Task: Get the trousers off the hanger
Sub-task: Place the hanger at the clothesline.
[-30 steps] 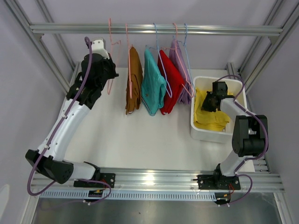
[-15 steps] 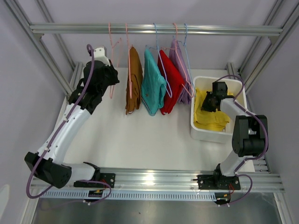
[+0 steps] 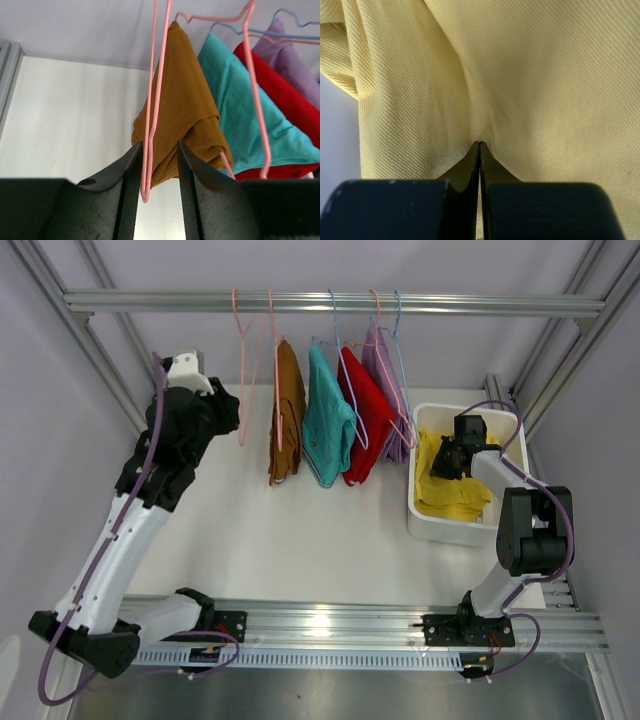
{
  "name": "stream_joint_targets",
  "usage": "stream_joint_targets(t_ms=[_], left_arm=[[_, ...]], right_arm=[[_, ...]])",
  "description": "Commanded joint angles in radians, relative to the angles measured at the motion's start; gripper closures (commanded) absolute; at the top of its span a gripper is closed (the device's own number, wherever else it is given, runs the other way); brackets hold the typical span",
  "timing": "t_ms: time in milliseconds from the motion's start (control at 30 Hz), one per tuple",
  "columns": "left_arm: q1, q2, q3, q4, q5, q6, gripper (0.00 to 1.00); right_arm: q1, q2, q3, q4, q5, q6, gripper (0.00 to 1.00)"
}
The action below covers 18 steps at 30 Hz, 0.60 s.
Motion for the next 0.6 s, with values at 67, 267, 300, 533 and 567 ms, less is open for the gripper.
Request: stream_joint_targets(t_ms=[67, 267, 300, 533, 567], left_arm=[[0.005, -0.111, 0.04, 0.001, 0.042, 0.03, 0.61], [0.005, -0.066, 0.164, 0.013, 0.345, 0.02, 0.56], [0.005, -0.037, 0.176, 0.012, 0.371, 0.0, 0.56], [0.007, 0.091, 0.238, 0.019, 0.467, -0.022, 0.54], [0.005, 0.102, 0.239, 0.03, 0.465, -0.023, 0.54]], right_arm=[[0.022, -0.011, -0.002, 0.006, -0.052, -0.004, 1.0], [0.023, -0.011, 0.0, 0.008, -0.057, -0.004, 1.0], [0.025, -0.009, 0.0, 0.008, -0.057, -0.004, 1.0], [0.025, -0.005, -0.002, 0.003, -0.047, -0.004, 1.0], [0.026, -0.005, 0.0, 0.003, -0.046, -0.007, 1.0]])
